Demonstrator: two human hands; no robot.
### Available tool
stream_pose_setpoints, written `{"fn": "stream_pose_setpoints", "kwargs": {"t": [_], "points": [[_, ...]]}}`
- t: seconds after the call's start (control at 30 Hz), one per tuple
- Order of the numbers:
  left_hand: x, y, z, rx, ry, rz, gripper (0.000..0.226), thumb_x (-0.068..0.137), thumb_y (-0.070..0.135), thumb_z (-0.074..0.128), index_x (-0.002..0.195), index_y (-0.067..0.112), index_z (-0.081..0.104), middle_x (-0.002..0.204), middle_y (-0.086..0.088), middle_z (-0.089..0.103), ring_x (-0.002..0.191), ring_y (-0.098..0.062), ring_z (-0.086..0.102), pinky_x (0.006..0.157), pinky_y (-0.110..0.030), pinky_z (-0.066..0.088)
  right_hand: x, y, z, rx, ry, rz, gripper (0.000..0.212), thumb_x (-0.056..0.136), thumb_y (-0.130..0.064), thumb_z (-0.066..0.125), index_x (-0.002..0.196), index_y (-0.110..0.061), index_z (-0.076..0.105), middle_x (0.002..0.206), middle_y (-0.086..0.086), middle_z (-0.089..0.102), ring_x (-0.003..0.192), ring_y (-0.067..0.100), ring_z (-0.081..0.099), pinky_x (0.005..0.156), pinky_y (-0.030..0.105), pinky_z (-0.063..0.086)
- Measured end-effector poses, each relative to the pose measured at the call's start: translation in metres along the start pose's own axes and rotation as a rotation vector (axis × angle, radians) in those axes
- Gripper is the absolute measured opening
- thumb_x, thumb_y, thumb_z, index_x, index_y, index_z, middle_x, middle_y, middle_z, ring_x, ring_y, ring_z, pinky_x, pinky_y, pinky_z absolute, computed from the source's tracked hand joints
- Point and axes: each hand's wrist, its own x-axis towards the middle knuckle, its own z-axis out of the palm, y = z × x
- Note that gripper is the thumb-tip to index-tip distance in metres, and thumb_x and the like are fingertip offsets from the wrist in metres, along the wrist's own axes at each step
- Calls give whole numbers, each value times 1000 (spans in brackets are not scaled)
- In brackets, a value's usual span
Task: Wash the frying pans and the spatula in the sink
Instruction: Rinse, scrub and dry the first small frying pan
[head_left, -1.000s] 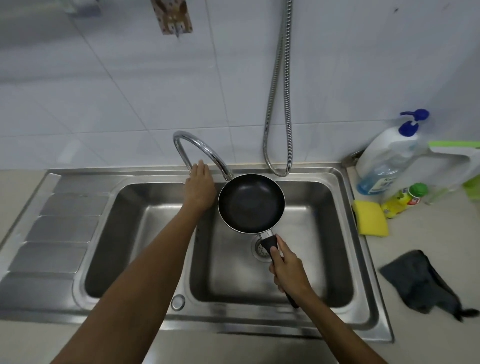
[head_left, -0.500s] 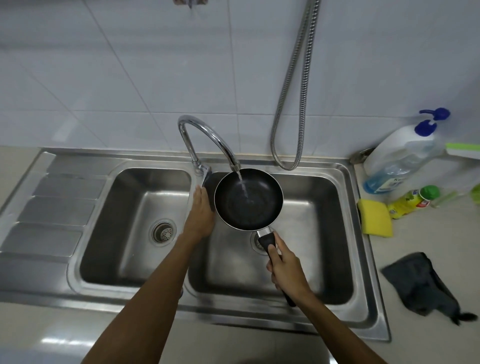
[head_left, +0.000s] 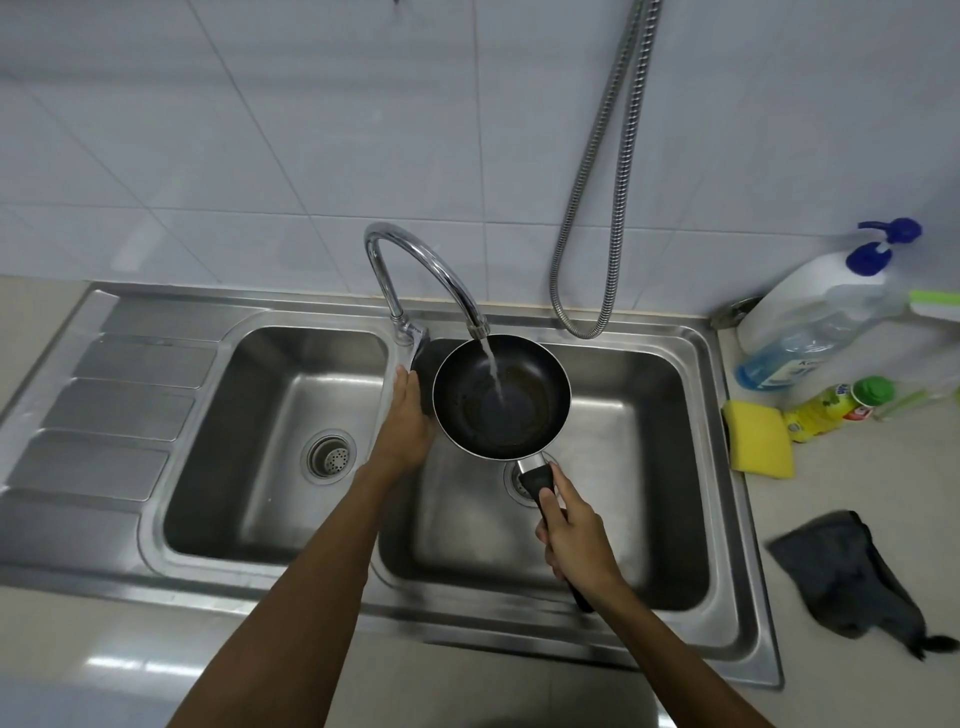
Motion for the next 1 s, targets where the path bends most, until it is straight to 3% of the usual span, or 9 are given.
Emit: {"fn": "stream_pose_setpoints", "kwargs": {"t": [0.1, 0.23, 0.37, 0.5, 0.63, 0.73, 0.8, 0.87, 1.0], "points": [[-2, 4, -1, -21, 14, -6, 75, 93, -2, 48, 158, 2, 12, 167, -18, 3, 155, -28, -6, 126, -43, 6, 1, 3, -1, -3, 4, 3, 46, 107, -34, 42, 149, -52, 36, 66, -1, 59, 46, 4, 54, 52, 28, 43], [-4, 13, -2, -79, 69, -9, 69, 94, 3, 45, 158, 7, 19, 166, -18, 14, 155, -26, 1, 123, -27, 1, 2, 6, -2, -14, 0, 5, 45, 107, -36, 41, 149, -54, 35, 64, -2, 58, 48, 6, 53, 53, 29, 44], [-1, 19, 1, -182, 149, -147, 63, 95, -4, 43, 155, 2, 23, 162, -21, 23, 151, -35, 22, 123, -47, 22, 0, 6, -4, -13, 4, 0, 45, 107, -37, 41, 148, -55, 36, 62, -2, 57, 46, 5, 51, 52, 27, 42], [2, 26, -3, -262, 229, -290, 36, 94, -2, 44, 130, 2, 41, 127, -17, 57, 115, -36, 57, 90, -40, 44, -1, 5, -5, -7, 11, 2, 45, 107, -35, 40, 147, -55, 37, 61, -3, 56, 44, 5, 50, 49, 26, 41], [7, 40, -10, -323, 245, -417, 20, 95, 3, 44, 115, 2, 48, 105, -10, 57, 93, -27, 54, 79, -35, 39, -1, 5, -6, -6, 16, 0, 44, 107, -35, 40, 146, -55, 38, 63, -4, 56, 44, 5, 50, 50, 27, 41], [23, 24, -10, -452, 250, -462, 28, 87, 5, 47, 114, 2, 55, 108, -14, 65, 102, -36, 62, 86, -45, 53, -2, 5, -6, -9, 14, -6, 43, 107, -35, 40, 146, -54, 38, 62, -3, 56, 46, 6, 50, 51, 29, 42], [40, -8, 1, -538, 262, -499, 47, 84, 9, 49, 131, 7, 54, 125, -15, 65, 117, -37, 62, 99, -54, 52, -2, 5, -5, -5, 17, -7, 44, 107, -35, 41, 147, -54, 39, 60, -2, 55, 45, 6, 49, 50, 29, 41], [41, -9, 3, -579, 322, -519, 54, 78, 13, 49, 131, 8, 55, 127, -21, 65, 120, -43, 60, 99, -61, 49, -2, 5, -5, 0, 20, -5, 44, 107, -34, 41, 147, -53, 39, 60, -2, 54, 43, 5, 48, 49, 28, 40], [11, 64, -32, -491, 436, -446, 39, 92, -1, 43, 129, -4, 53, 121, -15, 65, 109, -32, 61, 94, -40, 49, -2, 5, -4, 8, 11, -12, 44, 107, -36, 42, 147, -54, 38, 59, -2, 55, 44, 6, 47, 49, 28, 40]]}}
